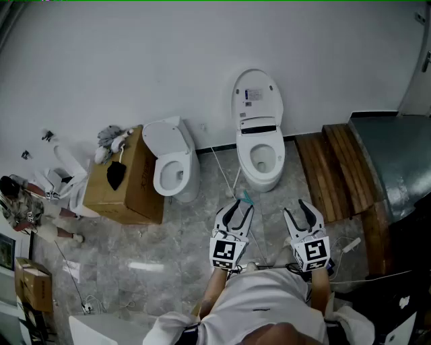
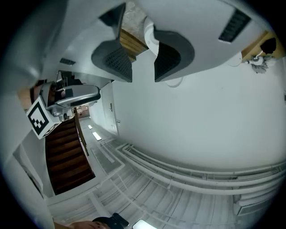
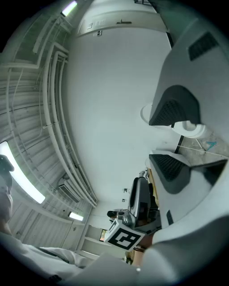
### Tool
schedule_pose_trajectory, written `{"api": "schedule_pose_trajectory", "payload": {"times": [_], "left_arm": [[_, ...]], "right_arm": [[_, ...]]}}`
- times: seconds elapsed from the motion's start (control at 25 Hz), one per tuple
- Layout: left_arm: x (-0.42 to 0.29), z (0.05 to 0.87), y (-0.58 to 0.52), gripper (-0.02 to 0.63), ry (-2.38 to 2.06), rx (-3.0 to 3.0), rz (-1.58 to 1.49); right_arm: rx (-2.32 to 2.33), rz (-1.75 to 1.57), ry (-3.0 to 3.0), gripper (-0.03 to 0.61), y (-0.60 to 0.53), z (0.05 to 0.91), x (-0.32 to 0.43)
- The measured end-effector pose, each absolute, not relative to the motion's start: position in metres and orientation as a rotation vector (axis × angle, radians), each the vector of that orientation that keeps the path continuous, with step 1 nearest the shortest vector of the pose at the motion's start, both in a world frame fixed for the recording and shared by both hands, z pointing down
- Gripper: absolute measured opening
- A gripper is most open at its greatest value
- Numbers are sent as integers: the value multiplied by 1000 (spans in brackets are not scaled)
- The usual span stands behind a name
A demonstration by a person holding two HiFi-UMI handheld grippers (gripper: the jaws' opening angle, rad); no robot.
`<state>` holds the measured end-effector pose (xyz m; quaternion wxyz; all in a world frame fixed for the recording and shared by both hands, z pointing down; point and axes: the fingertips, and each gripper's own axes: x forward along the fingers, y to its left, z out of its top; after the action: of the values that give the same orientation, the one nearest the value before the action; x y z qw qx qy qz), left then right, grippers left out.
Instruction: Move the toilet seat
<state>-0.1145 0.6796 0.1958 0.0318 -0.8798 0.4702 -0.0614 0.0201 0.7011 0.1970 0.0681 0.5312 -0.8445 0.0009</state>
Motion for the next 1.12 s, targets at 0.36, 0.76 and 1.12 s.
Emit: {"api": "schedule_pose_trajectory", "payload": {"times": [0.36,0.76,1.12], "left_arm": [[-118,206,656,178,1476,-2719,-187],[-87,218,588,178,1534,-2692,-221],[-62,226,501,178,1596,-2679,-265]], "right_arm": [[1585,26,-2556,224,678,205,11],[1510,56,-2593,224,600,219,37],[1444,86,-2625,224,504,224,60]]}}
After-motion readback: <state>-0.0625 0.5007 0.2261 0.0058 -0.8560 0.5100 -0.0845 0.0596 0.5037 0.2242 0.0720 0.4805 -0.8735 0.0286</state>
